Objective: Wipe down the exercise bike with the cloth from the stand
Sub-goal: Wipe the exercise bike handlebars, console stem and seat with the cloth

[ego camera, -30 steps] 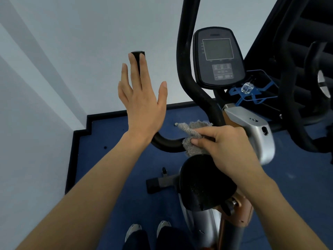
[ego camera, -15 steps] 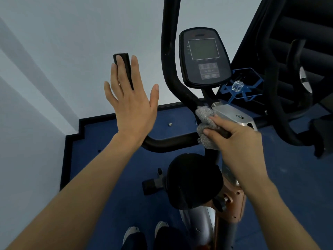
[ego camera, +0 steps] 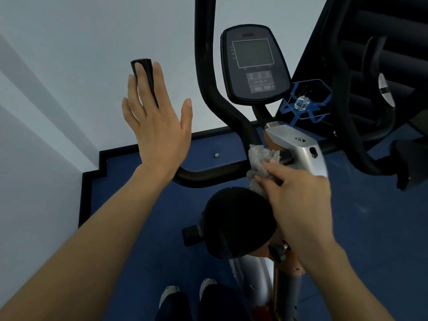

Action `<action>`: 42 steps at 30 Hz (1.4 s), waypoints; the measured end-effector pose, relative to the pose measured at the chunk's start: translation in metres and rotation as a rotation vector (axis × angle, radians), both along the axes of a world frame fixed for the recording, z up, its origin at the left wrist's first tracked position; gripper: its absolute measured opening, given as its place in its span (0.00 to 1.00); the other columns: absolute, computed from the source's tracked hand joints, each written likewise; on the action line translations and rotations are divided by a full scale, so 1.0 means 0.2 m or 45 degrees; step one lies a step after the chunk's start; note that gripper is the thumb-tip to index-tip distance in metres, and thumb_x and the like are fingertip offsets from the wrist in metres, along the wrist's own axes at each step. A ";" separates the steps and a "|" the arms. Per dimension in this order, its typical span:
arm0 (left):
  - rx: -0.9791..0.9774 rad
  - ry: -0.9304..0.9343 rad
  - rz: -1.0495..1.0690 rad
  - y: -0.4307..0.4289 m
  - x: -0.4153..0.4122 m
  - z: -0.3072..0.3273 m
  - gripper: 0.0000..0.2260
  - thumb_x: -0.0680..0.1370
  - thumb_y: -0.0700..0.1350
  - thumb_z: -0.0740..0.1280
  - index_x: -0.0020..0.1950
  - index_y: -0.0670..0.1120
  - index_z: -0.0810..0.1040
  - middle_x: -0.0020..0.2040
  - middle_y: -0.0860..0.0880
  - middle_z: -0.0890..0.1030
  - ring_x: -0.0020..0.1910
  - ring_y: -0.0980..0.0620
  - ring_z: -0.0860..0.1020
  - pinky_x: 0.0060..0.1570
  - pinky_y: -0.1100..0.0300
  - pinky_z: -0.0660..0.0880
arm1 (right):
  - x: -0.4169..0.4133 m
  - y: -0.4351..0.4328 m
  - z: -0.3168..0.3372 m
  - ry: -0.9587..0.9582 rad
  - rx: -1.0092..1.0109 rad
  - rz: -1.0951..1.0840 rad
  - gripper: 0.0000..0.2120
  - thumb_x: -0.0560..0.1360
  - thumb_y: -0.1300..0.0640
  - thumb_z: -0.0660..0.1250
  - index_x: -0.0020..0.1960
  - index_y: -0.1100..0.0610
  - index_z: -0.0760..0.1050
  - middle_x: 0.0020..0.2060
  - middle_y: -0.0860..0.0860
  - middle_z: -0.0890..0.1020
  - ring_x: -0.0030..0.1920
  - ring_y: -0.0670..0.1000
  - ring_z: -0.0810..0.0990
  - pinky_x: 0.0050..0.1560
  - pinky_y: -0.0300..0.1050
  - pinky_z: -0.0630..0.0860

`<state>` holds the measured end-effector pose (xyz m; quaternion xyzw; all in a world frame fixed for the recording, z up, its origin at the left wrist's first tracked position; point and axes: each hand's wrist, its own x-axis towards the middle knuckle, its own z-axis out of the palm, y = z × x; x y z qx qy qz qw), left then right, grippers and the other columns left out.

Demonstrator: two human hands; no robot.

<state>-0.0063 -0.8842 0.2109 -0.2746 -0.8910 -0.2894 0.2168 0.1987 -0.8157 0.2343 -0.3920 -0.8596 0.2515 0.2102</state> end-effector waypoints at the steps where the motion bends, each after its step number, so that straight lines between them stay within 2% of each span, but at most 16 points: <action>1: -0.004 0.003 0.001 0.00 0.00 0.00 0.29 0.80 0.56 0.51 0.76 0.44 0.48 0.77 0.41 0.50 0.75 0.42 0.49 0.72 0.43 0.49 | 0.02 -0.02 -0.01 0.008 -0.011 -0.006 0.10 0.73 0.57 0.69 0.54 0.52 0.80 0.44 0.50 0.85 0.42 0.47 0.81 0.46 0.28 0.72; 3: -0.009 0.013 0.008 0.00 0.00 0.00 0.29 0.80 0.56 0.51 0.76 0.44 0.49 0.77 0.41 0.50 0.75 0.42 0.49 0.72 0.43 0.49 | 0.07 -0.05 -0.03 0.024 -0.062 0.015 0.10 0.72 0.59 0.69 0.53 0.50 0.81 0.39 0.49 0.86 0.37 0.45 0.81 0.41 0.36 0.78; 4: -0.011 0.015 0.006 0.00 0.00 0.00 0.29 0.80 0.56 0.51 0.76 0.44 0.49 0.77 0.41 0.50 0.75 0.42 0.49 0.72 0.43 0.49 | 0.10 -0.06 -0.03 0.039 -0.089 0.030 0.10 0.72 0.60 0.69 0.51 0.50 0.81 0.35 0.47 0.85 0.34 0.45 0.80 0.37 0.34 0.77; 7: -0.012 0.009 0.006 0.00 0.00 0.00 0.29 0.80 0.56 0.50 0.76 0.44 0.48 0.77 0.42 0.50 0.75 0.43 0.49 0.72 0.43 0.48 | 0.12 -0.03 0.01 0.172 -0.038 0.063 0.12 0.69 0.60 0.72 0.51 0.50 0.80 0.30 0.40 0.79 0.39 0.38 0.78 0.36 0.23 0.72; 9: -0.004 0.000 -0.002 0.00 0.00 0.00 0.29 0.80 0.56 0.51 0.77 0.45 0.47 0.77 0.42 0.49 0.75 0.43 0.48 0.72 0.44 0.48 | 0.07 0.01 0.04 0.338 0.010 0.076 0.15 0.69 0.59 0.72 0.55 0.51 0.78 0.38 0.39 0.81 0.43 0.32 0.78 0.42 0.21 0.72; 12: 0.009 0.001 -0.011 -0.01 0.00 0.00 0.29 0.80 0.56 0.51 0.77 0.44 0.48 0.77 0.43 0.49 0.75 0.43 0.49 0.72 0.43 0.48 | -0.05 0.08 0.06 0.368 0.025 0.275 0.17 0.69 0.60 0.72 0.57 0.53 0.77 0.52 0.45 0.81 0.57 0.37 0.74 0.60 0.31 0.70; 14: 0.021 -0.003 -0.012 -0.01 0.00 0.00 0.29 0.80 0.56 0.51 0.76 0.44 0.48 0.77 0.43 0.50 0.75 0.43 0.49 0.72 0.43 0.49 | -0.10 0.11 0.04 0.260 0.027 0.464 0.17 0.68 0.60 0.73 0.56 0.54 0.78 0.53 0.47 0.81 0.59 0.39 0.73 0.64 0.35 0.67; 16: 0.033 -0.015 -0.012 -0.01 0.00 0.00 0.29 0.80 0.56 0.51 0.76 0.44 0.48 0.77 0.43 0.50 0.75 0.43 0.49 0.71 0.43 0.49 | -0.13 0.11 0.03 0.262 -0.036 0.479 0.18 0.69 0.60 0.72 0.57 0.51 0.76 0.52 0.44 0.80 0.59 0.38 0.72 0.65 0.36 0.66; 20: 0.034 -0.017 -0.018 -0.01 -0.01 0.01 0.29 0.80 0.56 0.51 0.76 0.44 0.48 0.77 0.43 0.50 0.75 0.43 0.49 0.72 0.43 0.49 | -0.10 0.12 0.08 0.455 -0.152 0.301 0.16 0.70 0.57 0.71 0.56 0.46 0.77 0.48 0.41 0.82 0.49 0.38 0.80 0.50 0.32 0.77; 22: 0.028 -0.017 -0.019 -0.01 -0.01 0.01 0.29 0.80 0.56 0.51 0.76 0.44 0.48 0.77 0.43 0.50 0.75 0.43 0.49 0.72 0.43 0.49 | -0.08 0.14 0.11 0.534 -0.176 0.219 0.15 0.70 0.57 0.70 0.54 0.44 0.77 0.42 0.37 0.81 0.44 0.37 0.81 0.44 0.27 0.75; 25: 0.015 -0.017 -0.023 -0.01 0.00 0.01 0.29 0.80 0.56 0.51 0.77 0.45 0.47 0.77 0.43 0.49 0.75 0.43 0.48 0.72 0.43 0.49 | -0.07 0.22 0.12 0.578 -0.181 0.048 0.14 0.71 0.58 0.70 0.56 0.49 0.78 0.38 0.36 0.79 0.40 0.33 0.80 0.41 0.24 0.74; 29: 0.022 -0.008 -0.014 0.00 0.00 0.00 0.29 0.80 0.56 0.51 0.77 0.44 0.47 0.77 0.43 0.49 0.75 0.43 0.49 0.72 0.43 0.49 | -0.09 0.28 0.04 0.368 -0.172 0.069 0.10 0.73 0.56 0.68 0.54 0.52 0.80 0.36 0.42 0.81 0.37 0.41 0.80 0.37 0.29 0.76; 32: 0.030 -0.008 -0.008 0.00 -0.01 0.01 0.29 0.80 0.56 0.51 0.76 0.44 0.47 0.77 0.43 0.50 0.75 0.43 0.49 0.72 0.44 0.48 | -0.11 0.27 -0.06 0.126 -0.009 0.094 0.09 0.76 0.53 0.63 0.45 0.59 0.78 0.27 0.43 0.74 0.30 0.45 0.73 0.31 0.32 0.68; 34: 0.039 -0.013 -0.012 0.00 -0.01 0.01 0.29 0.80 0.55 0.51 0.76 0.44 0.47 0.77 0.43 0.49 0.75 0.43 0.48 0.72 0.44 0.48 | -0.09 0.24 -0.10 0.174 0.006 0.062 0.09 0.77 0.55 0.63 0.44 0.60 0.77 0.27 0.43 0.73 0.29 0.43 0.73 0.31 0.29 0.68; 39: 0.051 -0.009 -0.010 0.00 -0.01 0.00 0.29 0.80 0.56 0.51 0.77 0.45 0.47 0.77 0.43 0.49 0.75 0.43 0.48 0.72 0.45 0.47 | -0.01 0.17 -0.07 0.245 -0.016 0.088 0.07 0.75 0.57 0.65 0.39 0.51 0.76 0.25 0.43 0.74 0.30 0.40 0.74 0.27 0.26 0.67; 42: 0.053 -0.006 -0.020 0.00 -0.01 0.00 0.29 0.80 0.55 0.51 0.77 0.45 0.47 0.77 0.43 0.49 0.75 0.44 0.48 0.72 0.46 0.47 | -0.06 0.26 -0.05 0.247 0.032 0.058 0.09 0.75 0.56 0.65 0.39 0.58 0.77 0.25 0.50 0.76 0.30 0.47 0.74 0.26 0.32 0.67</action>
